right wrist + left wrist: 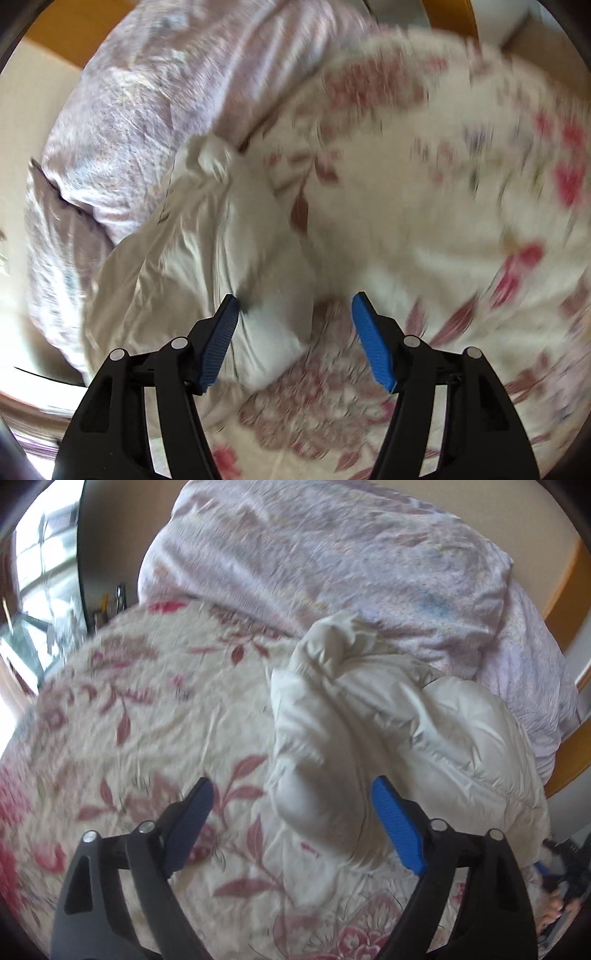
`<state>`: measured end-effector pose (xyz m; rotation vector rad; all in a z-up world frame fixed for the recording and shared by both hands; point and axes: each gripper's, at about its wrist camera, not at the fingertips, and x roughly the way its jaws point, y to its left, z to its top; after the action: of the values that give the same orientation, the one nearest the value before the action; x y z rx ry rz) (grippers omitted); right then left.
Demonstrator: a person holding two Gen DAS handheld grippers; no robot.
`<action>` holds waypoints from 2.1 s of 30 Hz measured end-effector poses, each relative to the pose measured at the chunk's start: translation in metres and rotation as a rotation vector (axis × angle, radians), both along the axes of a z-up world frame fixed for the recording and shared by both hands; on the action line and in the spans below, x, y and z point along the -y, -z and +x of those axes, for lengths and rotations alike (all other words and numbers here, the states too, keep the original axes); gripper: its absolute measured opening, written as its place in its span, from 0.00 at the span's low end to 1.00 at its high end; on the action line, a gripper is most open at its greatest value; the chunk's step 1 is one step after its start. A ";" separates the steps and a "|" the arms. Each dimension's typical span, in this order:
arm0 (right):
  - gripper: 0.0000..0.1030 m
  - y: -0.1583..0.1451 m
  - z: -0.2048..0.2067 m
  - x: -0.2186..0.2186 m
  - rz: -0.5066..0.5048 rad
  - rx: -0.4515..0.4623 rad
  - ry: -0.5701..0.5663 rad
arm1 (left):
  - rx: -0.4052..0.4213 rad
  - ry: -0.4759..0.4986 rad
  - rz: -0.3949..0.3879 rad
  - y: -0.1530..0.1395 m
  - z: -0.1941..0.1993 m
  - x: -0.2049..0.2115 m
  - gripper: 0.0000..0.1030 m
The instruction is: Fold large clothes
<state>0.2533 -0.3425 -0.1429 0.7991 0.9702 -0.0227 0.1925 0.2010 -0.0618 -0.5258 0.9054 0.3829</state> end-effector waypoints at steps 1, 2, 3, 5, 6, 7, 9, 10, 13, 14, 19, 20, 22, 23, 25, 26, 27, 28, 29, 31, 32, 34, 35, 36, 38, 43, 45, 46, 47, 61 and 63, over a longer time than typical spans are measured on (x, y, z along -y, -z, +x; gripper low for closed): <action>0.64 0.007 -0.002 -0.001 0.040 0.007 -0.011 | 0.001 -0.004 -0.037 0.004 -0.003 0.001 0.78; 0.64 0.010 -0.004 -0.005 0.059 0.013 -0.017 | -0.001 -0.004 -0.072 0.009 -0.004 0.002 0.77; 0.64 0.013 -0.005 -0.008 0.083 0.022 -0.024 | -0.002 -0.003 -0.090 0.012 -0.005 0.004 0.77; 0.64 0.017 -0.006 -0.013 0.119 0.038 -0.036 | -0.001 0.000 -0.126 0.019 -0.001 0.009 0.76; 0.64 0.018 -0.005 -0.014 0.128 0.042 -0.040 | 0.001 -0.002 -0.140 0.021 0.001 0.010 0.76; 0.64 0.021 -0.004 -0.017 0.142 0.046 -0.044 | 0.005 -0.004 -0.159 0.024 0.004 0.012 0.75; 0.63 0.024 -0.002 -0.021 0.166 0.044 -0.050 | 0.010 -0.009 -0.197 0.029 0.011 0.014 0.72; 0.62 0.026 0.000 -0.021 0.173 0.044 -0.051 | 0.010 -0.011 -0.211 0.032 0.014 0.014 0.71; 0.57 0.028 0.004 -0.023 0.198 0.060 -0.043 | 0.014 -0.041 -0.230 0.040 0.023 0.013 0.68; 0.51 0.030 0.005 -0.024 0.203 0.061 -0.035 | 0.024 -0.052 -0.241 0.042 0.024 0.012 0.66; 0.25 0.028 0.000 -0.023 0.248 0.102 -0.017 | 0.119 -0.123 -0.299 0.038 0.016 0.001 0.30; 0.22 0.024 -0.004 -0.023 0.257 0.115 -0.013 | 0.137 -0.126 -0.302 0.034 0.013 0.001 0.28; 0.21 0.019 -0.010 -0.022 0.278 0.125 -0.011 | 0.162 -0.128 -0.285 0.024 0.007 0.002 0.23; 0.20 0.017 -0.012 -0.022 0.285 0.128 -0.014 | 0.168 -0.127 -0.276 0.020 0.005 0.002 0.23; 0.19 0.012 -0.018 -0.023 0.289 0.135 -0.027 | 0.178 -0.113 -0.248 0.011 -0.003 0.004 0.22; 0.19 0.010 -0.022 -0.023 0.286 0.134 -0.038 | 0.177 -0.107 -0.236 0.006 -0.009 0.005 0.22; 0.19 0.008 -0.027 -0.024 0.283 0.132 -0.049 | 0.172 -0.101 -0.227 0.002 -0.017 0.005 0.22; 0.19 0.007 -0.034 -0.025 0.279 0.129 -0.063 | 0.165 -0.095 -0.217 0.000 -0.025 0.006 0.22; 0.19 0.007 -0.039 -0.026 0.275 0.126 -0.076 | 0.153 -0.084 -0.201 -0.004 -0.036 0.008 0.22; 0.19 0.008 -0.051 -0.028 0.267 0.120 -0.099 | 0.136 -0.067 -0.175 -0.007 -0.052 0.010 0.22; 0.19 0.009 -0.062 -0.029 0.263 0.117 -0.121 | 0.129 -0.062 -0.168 -0.009 -0.063 0.010 0.22; 0.19 0.010 -0.077 -0.029 0.258 0.113 -0.146 | 0.117 -0.043 -0.147 -0.013 -0.091 0.014 0.22; 0.19 0.011 -0.088 -0.028 0.255 0.112 -0.162 | 0.114 -0.037 -0.140 -0.013 -0.101 0.016 0.22; 0.19 0.011 -0.099 -0.028 0.249 0.109 -0.177 | 0.109 -0.028 -0.130 -0.015 -0.116 0.019 0.22; 0.19 0.011 -0.117 -0.028 0.228 0.103 -0.200 | 0.110 -0.018 -0.127 -0.017 -0.139 0.023 0.22; 0.34 -0.003 -0.147 -0.036 0.028 0.081 -0.255 | 0.096 -0.006 -0.149 -0.012 -0.178 0.028 0.27; 0.46 -0.014 -0.154 -0.040 -0.088 0.082 -0.227 | 0.091 -0.002 -0.124 -0.012 -0.179 0.031 0.31; 0.47 -0.021 -0.156 -0.043 -0.157 0.089 -0.211 | 0.089 -0.001 -0.116 -0.012 -0.179 0.031 0.32; 0.48 -0.031 -0.158 -0.049 -0.258 0.104 -0.188 | 0.087 0.001 -0.109 -0.013 -0.179 0.032 0.33; 0.47 -0.089 -0.127 -0.193 -0.399 0.397 -0.475 | 0.101 -0.026 -0.120 -0.010 -0.165 0.036 0.64; 0.44 -0.087 -0.124 -0.217 -0.393 0.405 -0.519 | 0.101 -0.035 -0.124 -0.009 -0.163 0.036 0.64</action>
<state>0.1293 -0.1252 -0.0563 0.1625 0.7285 0.3743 0.0293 0.1654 -0.0527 -0.6695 0.8263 0.3303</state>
